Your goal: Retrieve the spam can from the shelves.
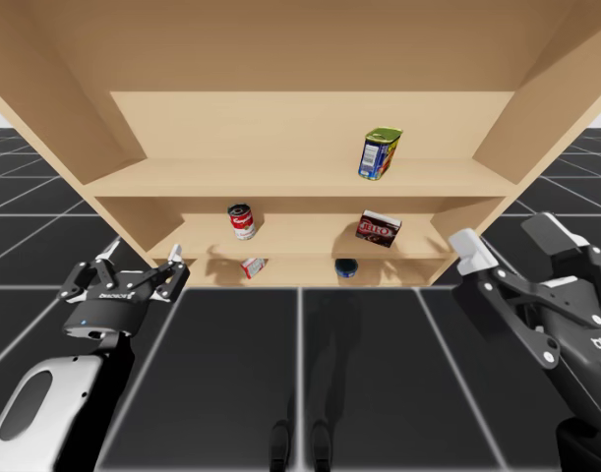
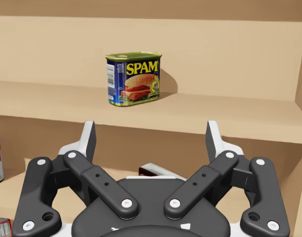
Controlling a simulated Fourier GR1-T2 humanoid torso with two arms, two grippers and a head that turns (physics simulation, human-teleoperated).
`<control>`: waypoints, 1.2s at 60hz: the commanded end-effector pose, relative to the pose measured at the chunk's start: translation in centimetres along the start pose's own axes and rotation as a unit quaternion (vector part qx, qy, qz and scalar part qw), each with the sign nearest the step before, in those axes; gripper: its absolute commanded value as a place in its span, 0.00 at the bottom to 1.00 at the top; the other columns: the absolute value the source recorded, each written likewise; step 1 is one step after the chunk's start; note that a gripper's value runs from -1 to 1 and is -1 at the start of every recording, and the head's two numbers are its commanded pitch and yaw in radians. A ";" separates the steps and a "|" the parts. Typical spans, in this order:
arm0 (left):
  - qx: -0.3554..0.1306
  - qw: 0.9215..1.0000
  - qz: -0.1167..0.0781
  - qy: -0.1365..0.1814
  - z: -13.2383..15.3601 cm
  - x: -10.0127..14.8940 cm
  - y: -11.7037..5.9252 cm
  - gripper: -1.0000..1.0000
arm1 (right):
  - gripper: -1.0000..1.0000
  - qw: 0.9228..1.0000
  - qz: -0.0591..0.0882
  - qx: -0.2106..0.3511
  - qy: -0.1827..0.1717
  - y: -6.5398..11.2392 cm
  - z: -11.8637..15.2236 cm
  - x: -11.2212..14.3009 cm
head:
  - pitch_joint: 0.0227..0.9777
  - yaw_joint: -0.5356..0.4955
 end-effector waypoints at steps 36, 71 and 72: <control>-0.009 1.000 0.005 0.002 -0.1 -0.3 0.1 0.00 | 0.00 0.993 -0.039 0.093 0.067 1.8 -7.8 3.8 | 0.26 0.30; -0.004 1.000 0.007 0.000 -0.1 -0.1 0.3 0.00 | 0.00 0.984 -0.003 0.106 0.145 1.7 -13.5 -0.8 | 0.26 0.30; -0.004 1.000 0.007 0.000 -0.1 -0.1 0.3 0.00 | 0.00 0.984 -0.002 0.104 0.146 1.7 -13.6 -0.9 | 0.26 0.30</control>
